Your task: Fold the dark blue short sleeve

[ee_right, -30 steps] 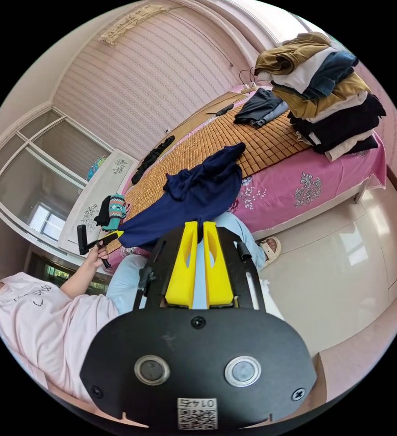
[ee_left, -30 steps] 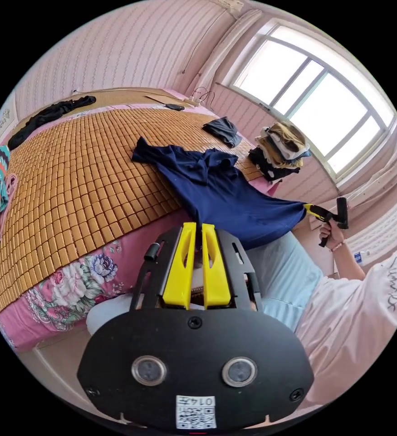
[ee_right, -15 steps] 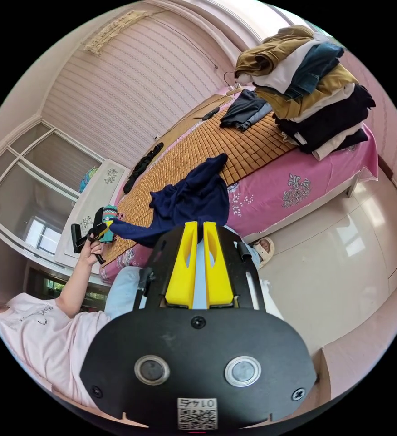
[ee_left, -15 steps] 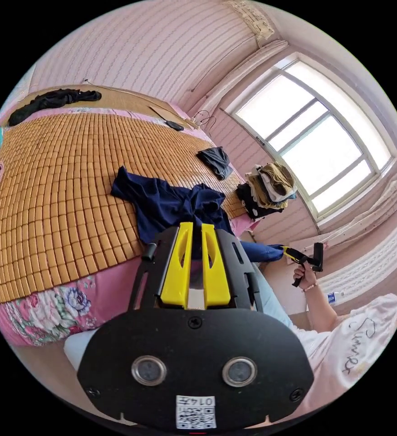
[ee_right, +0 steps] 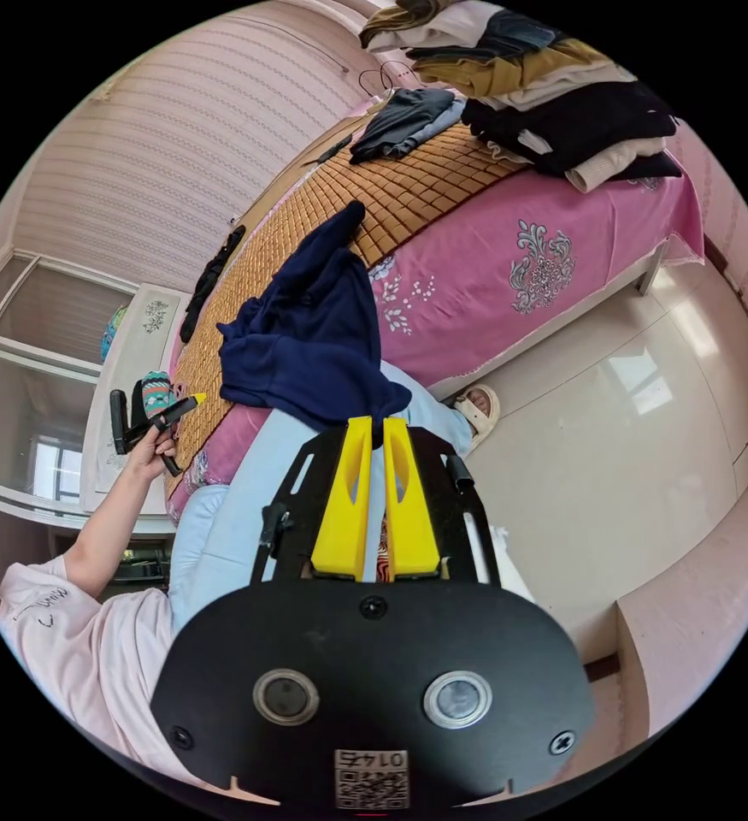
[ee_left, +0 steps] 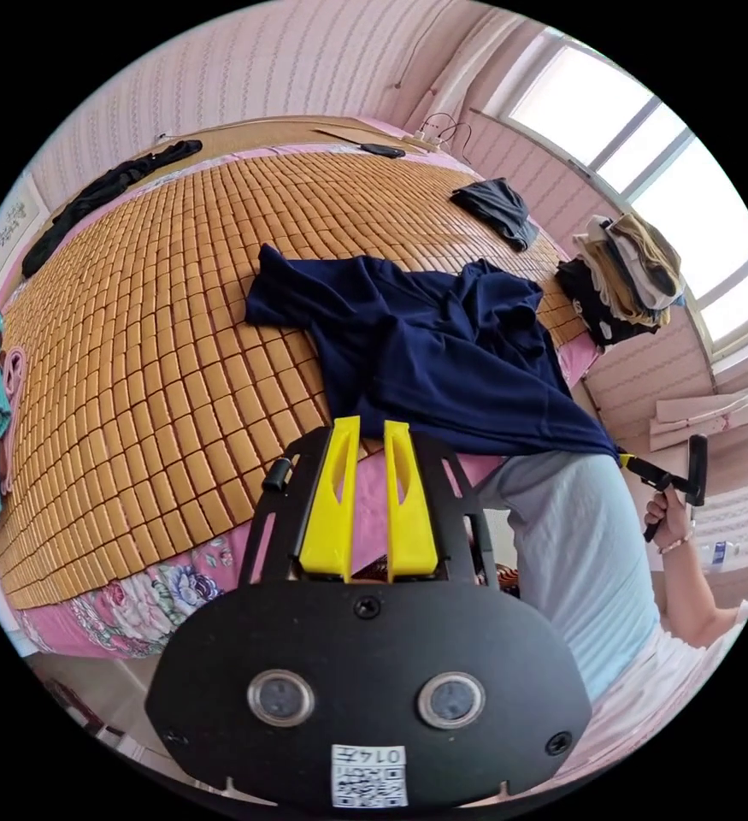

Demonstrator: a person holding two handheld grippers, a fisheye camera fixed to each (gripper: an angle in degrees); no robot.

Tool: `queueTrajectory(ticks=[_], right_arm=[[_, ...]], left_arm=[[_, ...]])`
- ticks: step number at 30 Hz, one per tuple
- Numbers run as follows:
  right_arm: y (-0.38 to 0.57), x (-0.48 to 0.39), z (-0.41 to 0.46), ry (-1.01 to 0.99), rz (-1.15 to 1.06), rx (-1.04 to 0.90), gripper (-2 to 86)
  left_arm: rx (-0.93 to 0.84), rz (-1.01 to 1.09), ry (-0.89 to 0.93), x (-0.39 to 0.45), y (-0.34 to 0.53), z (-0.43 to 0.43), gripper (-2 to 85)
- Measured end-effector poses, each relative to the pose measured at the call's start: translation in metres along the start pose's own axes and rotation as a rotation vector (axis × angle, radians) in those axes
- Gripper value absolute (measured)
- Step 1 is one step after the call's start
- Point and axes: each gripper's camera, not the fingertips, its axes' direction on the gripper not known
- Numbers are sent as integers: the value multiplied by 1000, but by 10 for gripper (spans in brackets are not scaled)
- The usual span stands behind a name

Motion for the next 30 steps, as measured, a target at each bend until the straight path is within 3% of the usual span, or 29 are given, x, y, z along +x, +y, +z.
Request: queueTrajectory(ticks=[5, 11, 16, 23, 30], right_arm=[[7, -3, -5, -10, 1, -19, 14], [12, -14, -37, -15, -18, 30, 14], [25, -41, -91, -8, -114, 276, 14], [37, -119, -175, -133, -433, 515, 11], [42, -232, -317, -269, -832, 791, 6]], left_arm=[[0, 66, -27, 10, -11, 5, 85], [-109, 10, 20, -7, 4, 8, 1], [84, 45, 196, -36, 82, -89, -8], [531, -7, 461, -98, 261, -275, -10], [1009, 142, 415, -94, 363, -485, -10]])
